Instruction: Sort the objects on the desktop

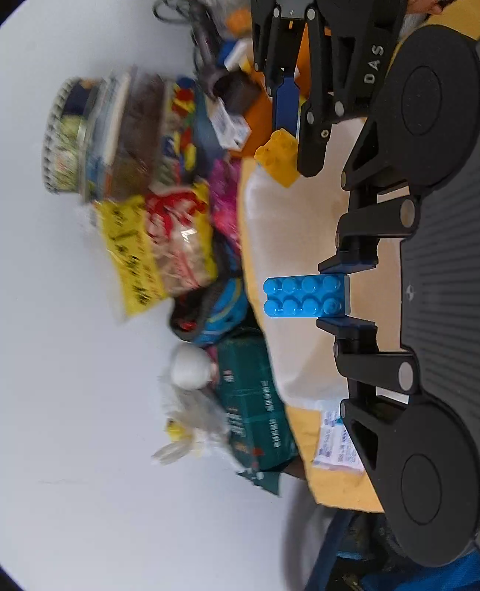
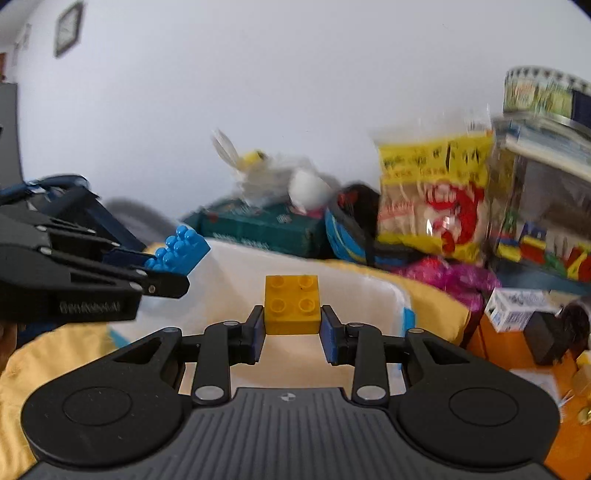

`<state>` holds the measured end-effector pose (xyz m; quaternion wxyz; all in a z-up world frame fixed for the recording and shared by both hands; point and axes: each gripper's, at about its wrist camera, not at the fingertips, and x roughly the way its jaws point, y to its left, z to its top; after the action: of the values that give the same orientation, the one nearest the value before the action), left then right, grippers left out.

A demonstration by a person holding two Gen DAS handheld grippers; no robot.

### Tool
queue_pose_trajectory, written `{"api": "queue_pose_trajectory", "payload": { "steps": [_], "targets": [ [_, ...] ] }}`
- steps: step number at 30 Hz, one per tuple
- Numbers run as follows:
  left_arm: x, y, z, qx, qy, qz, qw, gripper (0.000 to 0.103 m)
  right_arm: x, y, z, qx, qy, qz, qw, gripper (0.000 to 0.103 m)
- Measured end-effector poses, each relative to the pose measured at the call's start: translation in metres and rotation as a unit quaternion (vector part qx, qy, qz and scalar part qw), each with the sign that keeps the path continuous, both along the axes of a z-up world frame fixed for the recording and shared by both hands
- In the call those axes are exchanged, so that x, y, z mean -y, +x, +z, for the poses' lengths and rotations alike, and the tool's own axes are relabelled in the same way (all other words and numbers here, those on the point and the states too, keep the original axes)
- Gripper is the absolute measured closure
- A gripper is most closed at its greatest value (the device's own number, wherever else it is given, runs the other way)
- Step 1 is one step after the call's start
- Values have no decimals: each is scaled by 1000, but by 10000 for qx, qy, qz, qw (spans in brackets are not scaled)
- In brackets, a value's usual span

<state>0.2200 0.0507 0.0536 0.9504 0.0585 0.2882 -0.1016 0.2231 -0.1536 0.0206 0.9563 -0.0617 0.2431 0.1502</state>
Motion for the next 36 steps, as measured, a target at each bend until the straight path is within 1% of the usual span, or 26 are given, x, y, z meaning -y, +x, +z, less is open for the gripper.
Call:
{"api": "queue_pose_trajectory", "payload": {
  "steps": [2, 5, 7, 8, 9, 10, 11, 12, 13, 14, 15, 16, 18, 20, 22, 24, 25, 26, 27, 29, 32, 34, 36],
  "targets": [
    [5, 16, -16, -271, 151, 87, 9995, 76, -5, 15, -12, -223, -86, -113, 9996, 68],
    [10, 24, -31, -472, 269, 136, 9984, 74, -4, 25, -24, -442, -114, -159, 9988, 66],
    [8, 19, -30, -442, 243, 194, 9985, 64, -2, 23, -22, -462, -110, -150, 9988, 66],
    [7, 15, -26, -397, 159, 177, 9989, 56, 1, 19, -19, -416, -91, -149, 9990, 65],
    [4, 10, -22, -336, 52, 163, 9993, 53, 3, 16, -15, -356, -95, -152, 9992, 62],
    [3, 4, -15, -237, -44, 157, 9996, 51, 5, 11, -11, -308, -101, -163, 9993, 60],
    [2, -1, -9, -158, -84, 177, 9997, 47, 6, 2, -6, -249, -76, -157, 9995, 57],
    [2, -9, -2, -66, -120, 219, 9997, 38, 6, -4, -1, -196, -31, -152, 9997, 52],
    [1, -19, 6, 42, -171, 258, 9995, 33, 6, -8, 2, -177, 18, -177, 9997, 47],
    [-2, -30, 13, 144, -252, 287, 9992, 26, 8, -19, 6, -181, 88, -221, 9996, 38],
    [-6, -41, 18, 227, -337, 301, 9987, 24, 9, -26, 8, -178, 171, -214, 9995, 31],
    [-8, -51, 21, 273, -398, 306, 9984, 24, 9, -35, 10, -178, 242, -182, 9994, 28],
    [-13, -71, 21, 216, -436, 341, 9982, 19, 10, -56, 10, -278, 296, -198, 9990, 24],
    [-16, -91, 11, -60, -413, 394, 9983, 18, 10, -77, 3, -495, 416, 55, 9979, 21],
    [-20, -111, -3, -468, -496, 444, 9967, 18, 15, -92, -6, -782, 549, 209, 9952, 16],
    [-21, -130, -18, -809, -620, 484, 9936, 18, 20, -110, -18, -1094, 586, 260, 9919, 11],
    [-20, -141, -28, -1029, -696, 471, 9911, 18, 22, -118, -24, -1192, 563, 233, 9910, 10],
    [-20, -150, -36, -1155, -750, 439, 9895, 18, 23, -126, -31, -1261, 498, 204, 9906, 8],
    [-18, -159, -43, -1250, -764, 389, 9884, 18, 23, -135, -38, -1308, 389, 187, 9905, 4],
    [-13, -177, -57, -1336, -657, 341, 9883, 18, 24, -149, -51, -1375, 266, 246, 9898, 0],
    [-3, -195, -73, -1373, -371, 160, 9897, 18, 26, -164, -68, -1559, 260, 352, 9868, 0],
    [3, -202, -79, -1495, -208, 90, 9885, 18, 25, -171, -75, -1744, 189, 391, 9837, 0],
    [5, -208, -81, -1616, -214, -9, 9866, 18, 22, -178, -79, -1865, 117, 417, 9815, 0]
  ]
}}
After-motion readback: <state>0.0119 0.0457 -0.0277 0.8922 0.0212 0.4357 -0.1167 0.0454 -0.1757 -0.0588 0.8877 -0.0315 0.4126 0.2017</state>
